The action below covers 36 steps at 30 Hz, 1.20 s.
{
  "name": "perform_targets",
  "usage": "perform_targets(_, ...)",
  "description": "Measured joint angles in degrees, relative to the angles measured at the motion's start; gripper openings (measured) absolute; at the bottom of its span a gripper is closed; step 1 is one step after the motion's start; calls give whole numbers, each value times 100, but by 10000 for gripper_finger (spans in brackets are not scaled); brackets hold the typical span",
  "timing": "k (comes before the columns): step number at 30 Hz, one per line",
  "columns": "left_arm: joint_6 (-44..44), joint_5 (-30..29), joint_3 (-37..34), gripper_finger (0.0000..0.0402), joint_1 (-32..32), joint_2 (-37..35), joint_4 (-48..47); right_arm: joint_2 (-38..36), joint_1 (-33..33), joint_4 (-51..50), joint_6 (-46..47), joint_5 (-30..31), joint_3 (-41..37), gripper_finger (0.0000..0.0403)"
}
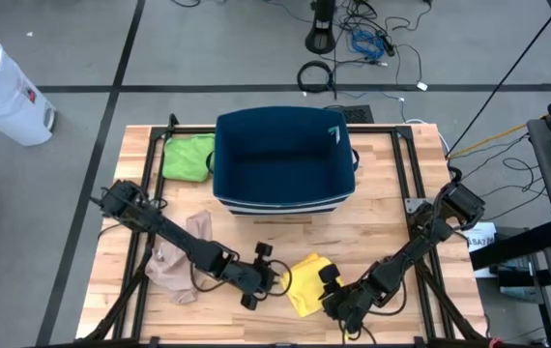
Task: Fold towel
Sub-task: Fold the yellow towel
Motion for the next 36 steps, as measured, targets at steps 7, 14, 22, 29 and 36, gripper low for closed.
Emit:
perform_targets(7,149,3,0,99,-69,0,396,409,-25,81,11,52,18,146)
perform_targets(14,152,6,0,99,-116,0,369,354,-36,354,54,44,-8,26)
perform_targets(22,174,17,0,99,-54,0,243,-750,13,1597,-348,-1188,-4,3)
perform_targets(29,171,14,0,99,14,0,204,-1936,-145,565,-101,-872,8,1)
perform_targets(36,170,14,0,99,24,0,192,-2008,-348,-914,-62,34,4,1)
